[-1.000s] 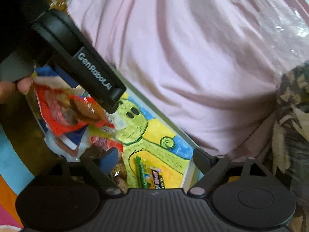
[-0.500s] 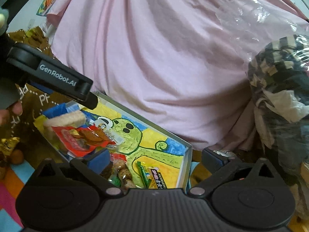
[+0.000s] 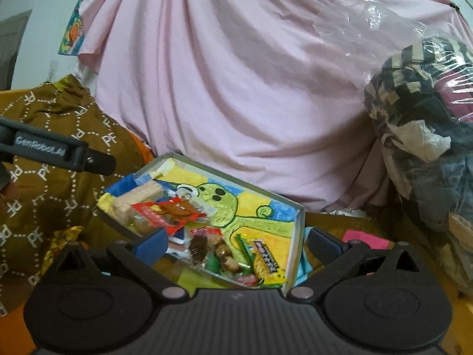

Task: Organize snacks
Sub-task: 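Withdraw both tools from the tray toward the gold pouch and orange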

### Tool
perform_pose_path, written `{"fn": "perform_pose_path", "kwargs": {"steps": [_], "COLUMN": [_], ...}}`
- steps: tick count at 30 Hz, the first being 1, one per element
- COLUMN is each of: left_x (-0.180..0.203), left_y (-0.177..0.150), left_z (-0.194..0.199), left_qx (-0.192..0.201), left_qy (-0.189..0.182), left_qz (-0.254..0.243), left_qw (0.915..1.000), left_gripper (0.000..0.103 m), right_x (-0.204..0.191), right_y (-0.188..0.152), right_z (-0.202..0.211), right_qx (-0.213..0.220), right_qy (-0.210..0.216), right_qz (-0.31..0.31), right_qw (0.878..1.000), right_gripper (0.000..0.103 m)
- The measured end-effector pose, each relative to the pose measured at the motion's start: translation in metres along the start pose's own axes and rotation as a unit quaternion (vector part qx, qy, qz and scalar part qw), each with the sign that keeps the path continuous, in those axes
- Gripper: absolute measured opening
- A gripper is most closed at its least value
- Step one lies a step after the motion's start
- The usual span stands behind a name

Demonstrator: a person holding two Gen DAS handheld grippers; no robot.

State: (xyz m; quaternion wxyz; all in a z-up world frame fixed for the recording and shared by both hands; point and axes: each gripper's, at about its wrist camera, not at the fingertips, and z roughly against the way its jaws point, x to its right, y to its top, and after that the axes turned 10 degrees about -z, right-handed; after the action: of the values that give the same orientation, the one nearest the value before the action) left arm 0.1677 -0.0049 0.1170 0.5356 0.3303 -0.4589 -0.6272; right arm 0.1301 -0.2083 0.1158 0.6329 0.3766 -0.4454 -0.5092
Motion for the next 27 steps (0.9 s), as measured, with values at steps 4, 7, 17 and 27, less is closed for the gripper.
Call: {"fn": "perform_pose_path", "kwargs": {"steps": [4,7,17,27], "left_x": [-0.001,-0.001,0.000,-0.008], "left_y": [-0.014,-0.025,-0.070,-0.104], "left_z": [0.018,0.031,0.058,0.070], "left_qx": [-0.009,-0.011,-0.042,-0.087], "left_qy": [0.015,0.023,0.034,0.046], "left_qz": [-0.012,-0.019,-0.036,-0.068], "left_qw": [0.9998,0.9995,0.9979,0.9929], "left_gripper": [0.102,0.102,0.102,0.102], "right_x": [-0.001,-0.001,-0.008,-0.028], "right_y": [-0.010,-0.017,-0.041,-0.076], "right_z": [0.010,0.020,0.044,0.053], "right_qx": [-0.012,-0.018,-0.055,-0.097], "right_qy": [0.007,0.009,0.030,0.045], "right_qz": [-0.013,-0.022,-0.039,-0.033], "right_qw": [1.000,1.000,0.997,0.994], "right_gripper": [0.103,0.103,0.103,0.103]}}
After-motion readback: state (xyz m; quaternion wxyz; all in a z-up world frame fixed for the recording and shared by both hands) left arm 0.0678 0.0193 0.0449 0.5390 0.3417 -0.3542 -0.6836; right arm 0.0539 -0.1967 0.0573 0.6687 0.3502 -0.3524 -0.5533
